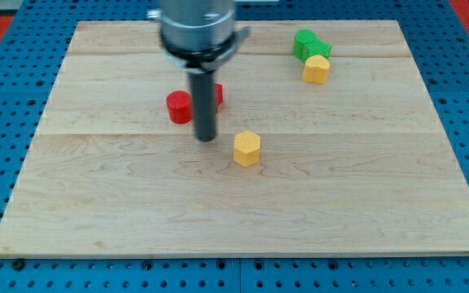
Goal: Slide the yellow hexagon into the bottom side of the heart
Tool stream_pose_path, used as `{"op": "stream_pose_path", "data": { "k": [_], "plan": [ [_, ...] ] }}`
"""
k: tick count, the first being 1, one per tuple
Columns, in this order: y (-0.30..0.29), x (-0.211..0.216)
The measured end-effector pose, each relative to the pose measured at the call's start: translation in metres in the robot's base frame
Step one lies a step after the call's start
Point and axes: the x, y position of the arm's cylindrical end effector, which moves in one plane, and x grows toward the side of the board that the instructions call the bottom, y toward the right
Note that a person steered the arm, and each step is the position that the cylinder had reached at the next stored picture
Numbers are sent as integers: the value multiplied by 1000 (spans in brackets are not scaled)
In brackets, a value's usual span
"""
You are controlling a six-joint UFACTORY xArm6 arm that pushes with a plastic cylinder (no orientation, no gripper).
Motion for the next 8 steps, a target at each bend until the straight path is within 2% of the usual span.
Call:
{"op": "stream_pose_path", "data": {
  "k": [1,2,3,4,5,6,8],
  "plan": [
    [-5,28],
    [64,25],
    [125,1],
    [126,9],
    [132,37],
    [154,28],
    [154,-39]
  ]
}}
